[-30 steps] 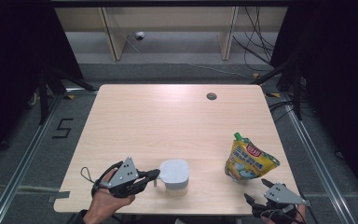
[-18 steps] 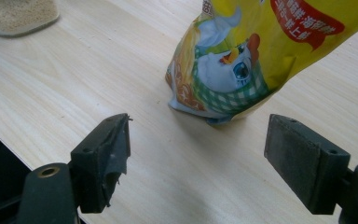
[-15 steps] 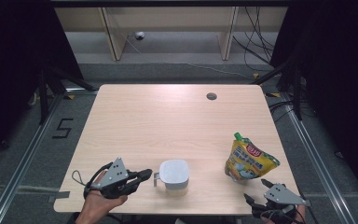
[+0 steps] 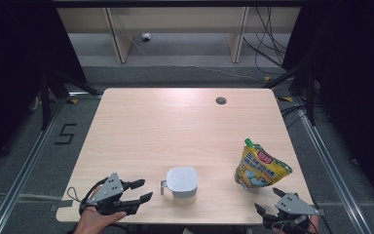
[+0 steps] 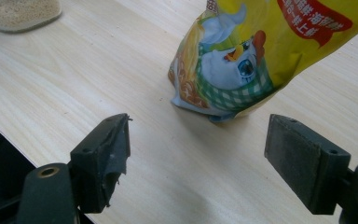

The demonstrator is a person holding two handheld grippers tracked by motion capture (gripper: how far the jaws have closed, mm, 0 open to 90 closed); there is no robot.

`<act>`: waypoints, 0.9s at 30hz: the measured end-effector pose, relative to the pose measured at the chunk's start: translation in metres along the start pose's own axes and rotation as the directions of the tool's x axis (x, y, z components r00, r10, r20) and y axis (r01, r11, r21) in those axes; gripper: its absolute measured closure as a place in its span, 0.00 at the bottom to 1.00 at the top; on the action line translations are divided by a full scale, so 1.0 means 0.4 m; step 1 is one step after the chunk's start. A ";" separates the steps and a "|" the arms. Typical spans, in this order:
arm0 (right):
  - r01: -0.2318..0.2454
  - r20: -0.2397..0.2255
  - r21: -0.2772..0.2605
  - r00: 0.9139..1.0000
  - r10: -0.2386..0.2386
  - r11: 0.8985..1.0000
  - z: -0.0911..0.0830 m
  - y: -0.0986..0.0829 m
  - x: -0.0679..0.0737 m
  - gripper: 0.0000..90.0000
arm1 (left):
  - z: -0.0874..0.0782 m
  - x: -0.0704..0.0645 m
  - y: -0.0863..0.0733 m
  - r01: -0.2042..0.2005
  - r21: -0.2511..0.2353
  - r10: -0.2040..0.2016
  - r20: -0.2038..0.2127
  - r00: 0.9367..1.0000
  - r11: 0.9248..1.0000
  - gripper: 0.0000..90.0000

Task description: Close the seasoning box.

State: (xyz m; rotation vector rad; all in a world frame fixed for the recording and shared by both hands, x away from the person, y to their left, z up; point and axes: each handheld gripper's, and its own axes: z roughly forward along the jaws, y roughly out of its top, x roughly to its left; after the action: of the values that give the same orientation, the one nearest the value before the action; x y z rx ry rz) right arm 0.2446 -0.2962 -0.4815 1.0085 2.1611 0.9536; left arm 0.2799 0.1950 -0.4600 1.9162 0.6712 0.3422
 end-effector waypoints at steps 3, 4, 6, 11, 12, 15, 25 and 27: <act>-0.005 -0.005 0.004 1.000 0.005 1.000 0.000 0.000 0.001 0.26 | -0.003 0.000 -0.017 0.021 0.018 -0.021 -0.012 1.000 1.000 0.42; -0.006 -0.005 0.004 1.000 0.006 1.000 0.000 0.000 0.001 0.26 | -0.004 0.007 -0.021 -0.001 0.022 0.001 -0.005 1.000 1.000 0.40; 0.002 0.001 0.003 1.000 -0.002 1.000 -0.001 0.000 0.001 0.26 | -0.007 0.004 -0.030 0.026 0.037 -0.026 -0.020 0.999 0.999 0.38; 0.001 -0.003 0.005 1.000 -0.001 1.000 -0.001 0.000 0.003 0.26 | -0.011 0.005 -0.047 0.005 0.052 -0.004 -0.019 1.000 0.999 0.34; -0.001 -0.004 0.003 1.000 0.001 1.000 -0.001 0.000 0.004 0.26 | -0.013 0.001 -0.052 0.024 0.066 -0.022 -0.031 0.999 0.997 0.34; 0.009 0.002 0.003 1.000 -0.009 1.000 -0.003 0.000 0.003 0.25 | -0.013 -0.005 -0.063 0.043 0.058 -0.042 -0.027 0.999 0.997 0.32; -0.011 -0.026 0.001 1.000 0.012 1.000 -0.010 -0.008 0.011 0.25 | -0.016 -0.022 -0.092 0.020 0.110 -0.015 -0.044 0.999 0.994 0.27; -0.013 -0.024 -0.001 1.000 0.013 1.000 -0.012 -0.009 0.013 0.25 | -0.017 -0.025 -0.093 0.018 0.125 -0.012 -0.048 0.999 0.992 0.27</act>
State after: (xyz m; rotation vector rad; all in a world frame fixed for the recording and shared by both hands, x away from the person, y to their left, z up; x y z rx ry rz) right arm 0.2367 -0.2954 -0.4826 1.0162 2.1759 0.9775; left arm 0.2574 0.2058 -0.4901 2.0267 0.7532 0.3435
